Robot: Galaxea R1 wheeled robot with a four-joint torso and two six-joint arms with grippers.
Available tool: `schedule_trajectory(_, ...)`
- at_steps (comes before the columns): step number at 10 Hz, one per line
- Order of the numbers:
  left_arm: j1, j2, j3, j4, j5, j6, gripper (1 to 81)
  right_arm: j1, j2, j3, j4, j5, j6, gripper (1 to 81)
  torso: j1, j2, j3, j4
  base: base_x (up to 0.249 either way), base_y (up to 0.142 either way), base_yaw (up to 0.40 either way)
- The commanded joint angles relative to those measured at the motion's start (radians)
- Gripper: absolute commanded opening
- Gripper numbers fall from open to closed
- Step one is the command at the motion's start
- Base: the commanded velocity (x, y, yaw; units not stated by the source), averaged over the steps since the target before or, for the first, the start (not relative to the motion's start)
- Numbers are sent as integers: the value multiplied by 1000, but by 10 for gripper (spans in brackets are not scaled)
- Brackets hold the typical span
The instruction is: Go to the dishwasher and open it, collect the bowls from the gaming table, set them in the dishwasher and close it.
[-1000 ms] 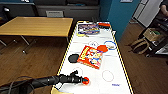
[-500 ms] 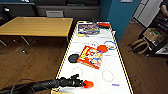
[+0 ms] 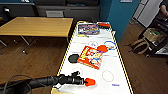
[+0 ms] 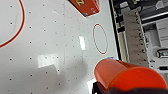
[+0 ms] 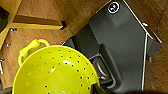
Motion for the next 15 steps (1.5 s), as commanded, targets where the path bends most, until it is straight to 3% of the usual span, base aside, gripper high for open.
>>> schedule_trajectory(1,-26,-166,203,80,32,-2,10,-6,-33,19,-31,-29,0,10,0,0,71,0,0,0,0)
schedule_trajectory(4,144,-294,267,199,20,0,10,-20,4,-30,-43,-31,0,10,0,0,137,0,0,0,0)
schedule_trajectory(8,344,-344,263,339,-27,0,10,-41,36,-93,-45,-31,0,10,0,0,232,0,0,0,0)
schedule_trajectory(14,576,-352,115,475,-152,1,10,-54,50,-125,-45,-31,0,10,-3,-2,338,0,0,0,0)
schedule_trajectory(15,615,-334,71,492,-175,1,10,-57,64,-148,-46,-31,0,10,-4,-3,307,0,0,0,0)
